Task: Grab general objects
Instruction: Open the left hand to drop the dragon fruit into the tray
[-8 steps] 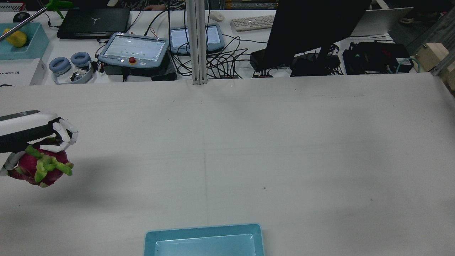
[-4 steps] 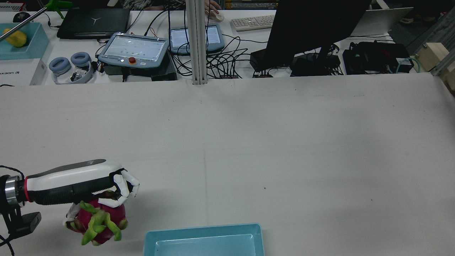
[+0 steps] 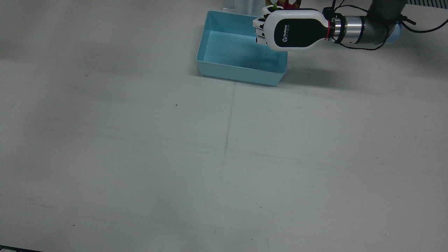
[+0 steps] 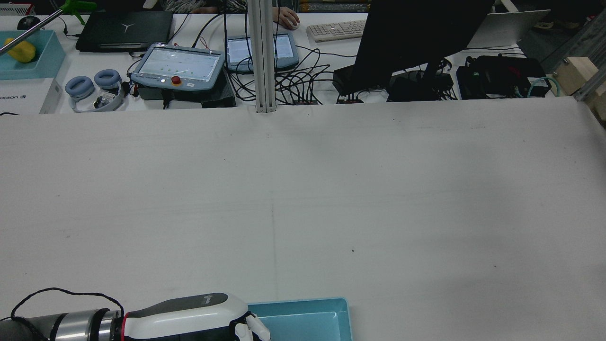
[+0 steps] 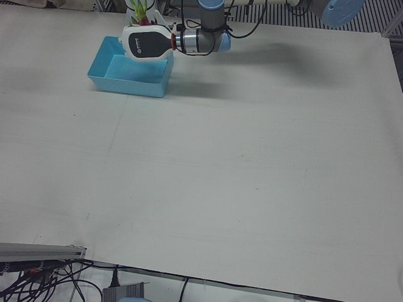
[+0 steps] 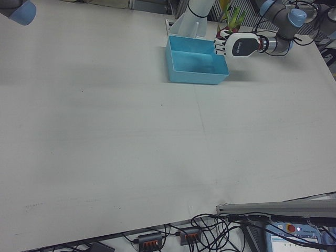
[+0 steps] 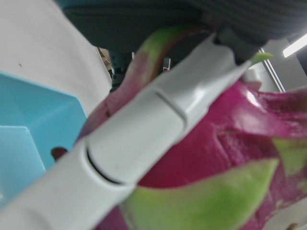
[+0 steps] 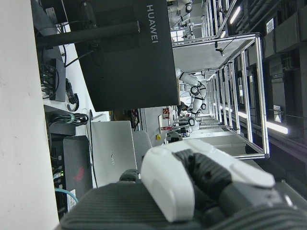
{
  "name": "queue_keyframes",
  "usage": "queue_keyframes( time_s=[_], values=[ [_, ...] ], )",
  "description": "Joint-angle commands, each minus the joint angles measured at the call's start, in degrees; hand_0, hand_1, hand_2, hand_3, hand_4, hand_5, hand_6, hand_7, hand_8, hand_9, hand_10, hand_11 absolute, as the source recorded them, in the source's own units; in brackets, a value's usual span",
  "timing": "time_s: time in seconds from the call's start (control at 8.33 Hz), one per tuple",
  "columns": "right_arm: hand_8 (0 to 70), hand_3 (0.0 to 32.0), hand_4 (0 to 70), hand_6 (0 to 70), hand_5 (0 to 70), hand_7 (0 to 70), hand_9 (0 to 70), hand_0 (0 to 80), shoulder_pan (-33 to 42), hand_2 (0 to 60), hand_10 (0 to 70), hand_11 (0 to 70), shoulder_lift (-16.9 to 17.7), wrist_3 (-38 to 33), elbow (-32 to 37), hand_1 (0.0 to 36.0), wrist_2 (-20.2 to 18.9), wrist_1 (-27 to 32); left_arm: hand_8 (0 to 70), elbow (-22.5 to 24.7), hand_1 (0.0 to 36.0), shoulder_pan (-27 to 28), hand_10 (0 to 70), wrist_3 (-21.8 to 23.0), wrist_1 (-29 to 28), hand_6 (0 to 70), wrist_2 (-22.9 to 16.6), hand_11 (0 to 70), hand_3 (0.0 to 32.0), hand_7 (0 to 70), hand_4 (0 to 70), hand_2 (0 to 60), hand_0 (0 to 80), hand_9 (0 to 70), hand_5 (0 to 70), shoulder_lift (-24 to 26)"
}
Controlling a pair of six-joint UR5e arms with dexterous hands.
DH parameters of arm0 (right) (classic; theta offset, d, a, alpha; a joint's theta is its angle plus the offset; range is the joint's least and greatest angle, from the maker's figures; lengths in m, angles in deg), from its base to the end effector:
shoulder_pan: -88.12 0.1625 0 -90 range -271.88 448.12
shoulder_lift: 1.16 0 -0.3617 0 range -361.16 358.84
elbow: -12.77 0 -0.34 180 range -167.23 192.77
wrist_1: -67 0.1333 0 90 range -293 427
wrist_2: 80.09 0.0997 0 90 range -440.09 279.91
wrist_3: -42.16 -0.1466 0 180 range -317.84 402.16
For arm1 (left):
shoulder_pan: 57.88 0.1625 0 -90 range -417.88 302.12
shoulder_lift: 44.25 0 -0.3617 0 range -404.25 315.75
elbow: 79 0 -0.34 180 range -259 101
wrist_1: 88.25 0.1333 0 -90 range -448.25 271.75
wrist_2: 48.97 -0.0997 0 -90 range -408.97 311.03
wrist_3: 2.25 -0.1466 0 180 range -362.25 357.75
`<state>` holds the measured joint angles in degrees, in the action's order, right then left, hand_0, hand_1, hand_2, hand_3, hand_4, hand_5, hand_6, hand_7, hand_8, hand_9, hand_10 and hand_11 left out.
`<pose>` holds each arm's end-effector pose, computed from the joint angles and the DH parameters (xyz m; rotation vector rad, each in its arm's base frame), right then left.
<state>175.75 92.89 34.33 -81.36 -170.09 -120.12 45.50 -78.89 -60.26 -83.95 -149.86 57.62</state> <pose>0.1147 -0.4529 0.6397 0.1809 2.0268 -2.2990 0.4127 -0.2716 0.2479 -0.3171 2.2808 -0.2600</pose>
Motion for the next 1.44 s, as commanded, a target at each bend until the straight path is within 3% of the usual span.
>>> queue_keyframes(
  time_s=[0.0, 0.12, 0.24, 0.36, 0.48, 0.6, 0.72, 0.84, 1.2, 1.32],
  values=[
    [0.0, 0.0, 0.0, 0.0, 0.0, 0.0, 0.0, 0.0, 0.00, 0.0, 0.0, 0.0, 0.00, 0.00, 0.00, 0.0, 0.00, 0.00, 70.0, -2.58, 36.0, 5.02, 70.0, 0.53, -3.14, 70.0, 1.93, 70.0, 0.0, 70.0, 70.0, 60.0, 80.0, 70.0, 70.0, 2.80],
    [0.0, 0.0, 0.0, 0.0, 0.0, 0.0, 0.0, 0.0, 0.00, 0.0, 0.0, 0.0, 0.00, 0.00, 0.00, 0.0, 0.00, 0.00, 57.5, -2.77, 36.0, 5.80, 48.2, 0.53, -3.24, 70.0, 1.93, 70.0, 0.0, 70.0, 61.4, 60.0, 80.0, 70.0, 70.0, 2.72],
    [0.0, 0.0, 0.0, 0.0, 0.0, 0.0, 0.0, 0.0, 0.00, 0.0, 0.0, 0.0, 0.00, 0.00, 0.00, 0.0, 0.00, 0.00, 11.4, -2.77, 36.0, 5.90, 35.6, 0.53, -3.33, 59.4, 1.93, 55.0, 0.0, 70.0, 23.1, 60.0, 80.0, 18.9, 70.0, 2.72],
    [0.0, 0.0, 0.0, 0.0, 0.0, 0.0, 0.0, 0.0, 0.00, 0.0, 0.0, 0.0, 0.00, 0.00, 0.00, 0.0, 0.00, 0.00, 6.9, -2.77, 36.0, 5.81, 35.8, 0.44, -3.33, 39.7, 2.19, 55.7, 0.0, 70.0, 9.2, 60.0, 80.0, 17.4, 70.0, 2.80],
    [0.0, 0.0, 0.0, 0.0, 0.0, 0.0, 0.0, 0.0, 0.00, 0.0, 0.0, 0.0, 0.00, 0.00, 0.00, 0.0, 0.00, 0.00, 4.4, -3.03, 36.0, 5.73, 34.1, 0.53, -2.72, 27.0, 5.15, 53.8, 0.0, 70.0, 3.1, 60.0, 80.0, 14.0, 70.0, 2.46],
    [0.0, 0.0, 0.0, 0.0, 0.0, 0.0, 0.0, 0.0, 0.00, 0.0, 0.0, 0.0, 0.00, 0.00, 0.00, 0.0, 0.00, 0.00, 1.7, -3.21, 36.0, 5.81, 25.1, 0.53, -2.45, 13.9, 7.09, 42.4, 0.0, 56.1, 0.0, 60.0, 80.0, 9.8, 70.0, 2.19],
    [0.0, 0.0, 0.0, 0.0, 0.0, 0.0, 0.0, 0.0, 0.00, 0.0, 0.0, 0.0, 0.00, 0.00, 0.00, 0.0, 0.00, 0.00, 0.3, -3.38, 36.0, 6.07, 18.6, 0.53, -2.54, 6.7, 7.20, 33.3, 0.0, 38.8, 0.0, 60.0, 80.0, 6.3, 70.0, 2.28],
    [0.0, 0.0, 0.0, 0.0, 0.0, 0.0, 0.0, 0.0, 0.00, 0.0, 0.0, 0.0, 0.00, 0.00, 0.00, 0.0, 0.00, 0.00, 0.0, -3.30, 36.0, 6.08, 10.3, 0.53, -2.80, 3.0, 7.20, 21.3, 0.0, 34.5, 0.0, 60.0, 80.0, 5.5, 70.0, 2.28],
    [0.0, 0.0, 0.0, 0.0, 0.0, 0.0, 0.0, 0.0, 0.00, 0.0, 0.0, 0.0, 0.00, 0.00, 0.00, 0.0, 0.00, 0.00, 0.0, -3.30, 36.0, 7.48, 3.6, 0.53, -2.71, 0.0, 7.11, 11.6, 0.0, 28.3, 0.0, 60.0, 80.0, 4.2, 70.0, 2.28],
    [0.0, 0.0, 0.0, 0.0, 0.0, 0.0, 0.0, 0.0, 0.00, 0.0, 0.0, 0.0, 0.00, 0.09, 0.00, 0.0, 0.00, 0.00, 0.0, -3.30, 36.0, 6.70, 3.5, 0.62, -2.80, 0.0, 6.94, 11.4, 0.0, 31.1, 0.0, 60.0, 80.0, 4.8, 70.0, 1.76]
  ],
)
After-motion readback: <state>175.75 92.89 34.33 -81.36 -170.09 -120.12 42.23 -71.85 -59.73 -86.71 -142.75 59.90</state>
